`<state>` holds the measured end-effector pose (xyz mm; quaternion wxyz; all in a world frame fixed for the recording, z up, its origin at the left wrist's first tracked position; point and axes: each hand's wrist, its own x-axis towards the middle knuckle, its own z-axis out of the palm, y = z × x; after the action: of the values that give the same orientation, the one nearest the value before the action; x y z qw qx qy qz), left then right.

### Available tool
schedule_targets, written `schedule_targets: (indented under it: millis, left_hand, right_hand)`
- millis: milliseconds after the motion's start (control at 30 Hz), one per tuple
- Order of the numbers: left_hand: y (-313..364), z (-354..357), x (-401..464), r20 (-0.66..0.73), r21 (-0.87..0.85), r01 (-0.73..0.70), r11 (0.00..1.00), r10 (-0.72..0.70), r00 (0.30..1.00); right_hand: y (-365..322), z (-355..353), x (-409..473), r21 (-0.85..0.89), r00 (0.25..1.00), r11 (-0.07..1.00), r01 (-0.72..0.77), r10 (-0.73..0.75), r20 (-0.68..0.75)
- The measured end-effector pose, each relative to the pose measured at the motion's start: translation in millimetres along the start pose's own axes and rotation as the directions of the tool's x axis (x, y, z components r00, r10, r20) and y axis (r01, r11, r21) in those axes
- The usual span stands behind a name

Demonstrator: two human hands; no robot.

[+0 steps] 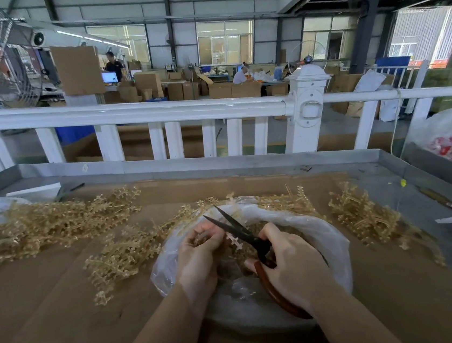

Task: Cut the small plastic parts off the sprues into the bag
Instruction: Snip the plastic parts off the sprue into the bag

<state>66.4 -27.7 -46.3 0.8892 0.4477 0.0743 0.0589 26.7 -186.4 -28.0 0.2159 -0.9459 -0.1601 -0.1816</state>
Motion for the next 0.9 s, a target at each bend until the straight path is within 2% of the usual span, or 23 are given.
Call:
schedule_targets:
  millis: [233,400,533,667,900]
  left_hand:
    - [-0.7,-5.5,5.3,-0.01,-0.041,0.128,0.991,-0.128,0.992]
    - [0.5,-5.9,4.8,0.046,-0.089,0.187,0.978,-0.184,0.982]
    - [-1.4,-3.4,4.0,0.087,-0.032,0.148,0.989,-0.144,0.986]
    - [-3.6,-2.2,2.8,0.057,0.016,0.071,0.997,-0.071,0.996]
    - [-3.6,-6.1,4.5,0.064,0.053,0.095,0.994,-0.098,0.993]
  right_hand:
    - [3.9,5.8,-0.6,-0.053,0.997,0.996,0.075,-0.075,-0.015]
    - [3.5,10.3,-0.6,0.009,1.0,1.0,0.029,-0.029,-0.002]
    - [3.7,10.7,-0.3,0.06,1.0,0.998,-0.025,0.025,0.002]
    - [4.3,9.2,0.0,0.097,0.999,0.994,-0.054,0.054,-0.002]
    - [3.9,9.2,1.7,0.136,0.995,0.986,-0.092,0.087,0.037]
